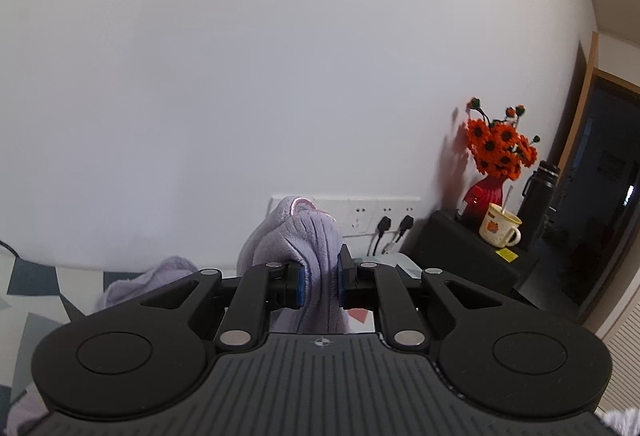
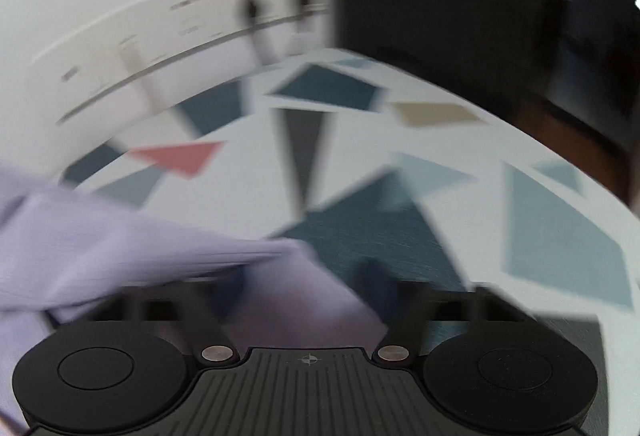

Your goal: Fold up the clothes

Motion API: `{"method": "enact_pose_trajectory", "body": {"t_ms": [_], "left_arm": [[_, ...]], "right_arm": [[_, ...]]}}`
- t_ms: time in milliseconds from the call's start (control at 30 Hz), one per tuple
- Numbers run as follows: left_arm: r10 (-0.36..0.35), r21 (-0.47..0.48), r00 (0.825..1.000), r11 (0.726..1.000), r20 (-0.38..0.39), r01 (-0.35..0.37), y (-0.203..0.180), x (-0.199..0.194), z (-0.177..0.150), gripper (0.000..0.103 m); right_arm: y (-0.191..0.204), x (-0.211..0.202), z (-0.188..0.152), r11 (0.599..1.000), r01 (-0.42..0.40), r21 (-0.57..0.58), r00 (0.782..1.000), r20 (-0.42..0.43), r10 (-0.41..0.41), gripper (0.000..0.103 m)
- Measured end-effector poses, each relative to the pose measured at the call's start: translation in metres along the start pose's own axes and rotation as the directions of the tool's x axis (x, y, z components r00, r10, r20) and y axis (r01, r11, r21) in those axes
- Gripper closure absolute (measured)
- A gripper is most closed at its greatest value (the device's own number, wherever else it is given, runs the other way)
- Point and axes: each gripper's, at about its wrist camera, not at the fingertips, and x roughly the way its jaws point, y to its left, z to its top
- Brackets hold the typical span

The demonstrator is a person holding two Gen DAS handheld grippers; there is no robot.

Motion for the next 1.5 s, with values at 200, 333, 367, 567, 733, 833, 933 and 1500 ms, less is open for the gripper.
{"method": "enact_pose_trajectory", "body": {"t_ms": [200, 333, 367, 567, 733, 833, 933, 1500], "left_arm": [[-0.018, 0.065, 0.999, 0.998, 0.039, 0.015, -0.017, -0.01, -0.007, 0.089], [-0.058, 0.173, 0.998, 0.983, 0.014, 0.055, -0.026, -0.01, -0.03, 0.089], [-0.084, 0.202, 0.996, 0.975, -0.032, 0.089, -0.031, -0.005, -0.043, 0.088], [-0.155, 0.298, 0.872, 0.9, -0.465, 0.319, -0.047, 0.038, -0.147, 0.084], [-0.123, 0.304, 0.752, 0.864, -0.647, 0.403, -0.039, 0.045, -0.186, 0.058], [-0.155, 0.274, 0.75, 0.868, -0.643, 0.414, -0.031, 0.035, -0.176, 0.034], [-0.18, 0.225, 0.75, 0.887, -0.636, 0.403, -0.017, 0.031, -0.159, 0.033], [-0.19, -0.204, 0.774, 0.976, -0.604, 0.08, 0.026, 0.124, -0.13, 0.087]], "right_arm": [[-0.037, -0.054, 0.05, 0.972, -0.049, 0.229, 0.981, 0.196, 0.003, 0.097], [-0.087, -0.139, 0.073, 0.937, -0.036, 0.348, 0.871, 0.47, -0.141, 0.097], [-0.101, -0.155, 0.07, 0.929, -0.007, 0.369, 0.851, 0.491, -0.188, 0.097], [-0.158, -0.163, 0.0, 0.892, 0.209, 0.4, 0.886, 0.31, -0.346, 0.096], [-0.166, -0.152, -0.078, 0.861, 0.336, 0.383, 0.906, 0.12, -0.406, 0.088], [-0.16, -0.16, -0.097, 0.854, 0.35, 0.384, 0.903, 0.102, -0.417, 0.078], [-0.153, -0.171, -0.099, 0.854, 0.35, 0.385, 0.9, 0.116, -0.421, 0.074], [-0.066, -0.175, -0.078, 0.995, -0.044, -0.087, 0.968, 0.243, 0.064, 0.032]]}}
